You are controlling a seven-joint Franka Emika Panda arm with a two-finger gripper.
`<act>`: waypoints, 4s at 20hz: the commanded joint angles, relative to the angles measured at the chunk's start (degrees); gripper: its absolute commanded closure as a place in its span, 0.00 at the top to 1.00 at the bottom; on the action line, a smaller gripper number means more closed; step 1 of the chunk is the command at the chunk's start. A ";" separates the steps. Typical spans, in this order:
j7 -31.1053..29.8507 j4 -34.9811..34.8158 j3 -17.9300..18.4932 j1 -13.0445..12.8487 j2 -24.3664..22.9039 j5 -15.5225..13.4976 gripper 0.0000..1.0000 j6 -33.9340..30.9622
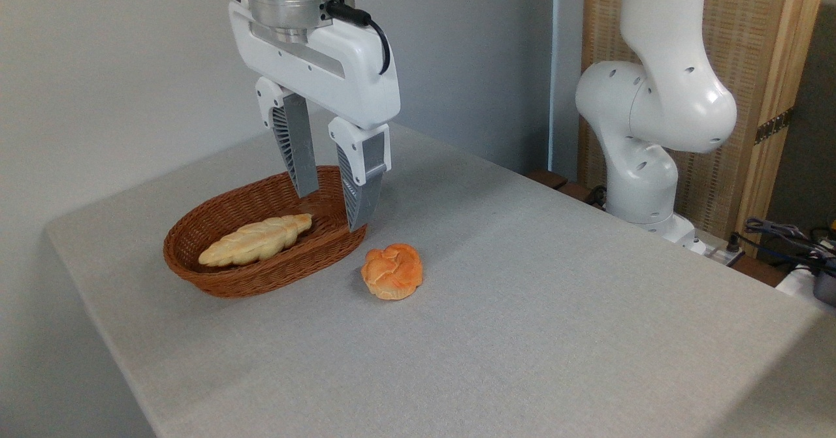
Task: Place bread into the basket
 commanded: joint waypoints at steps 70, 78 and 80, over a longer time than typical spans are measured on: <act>-4.93 -17.94 -14.06 -7.93 -2.42 -5.59 1.00 11.15; -5.20 -18.82 -15.03 -8.29 -1.63 -6.30 1.00 11.33; -5.20 -18.73 -15.03 -8.29 -1.63 -6.47 1.00 11.42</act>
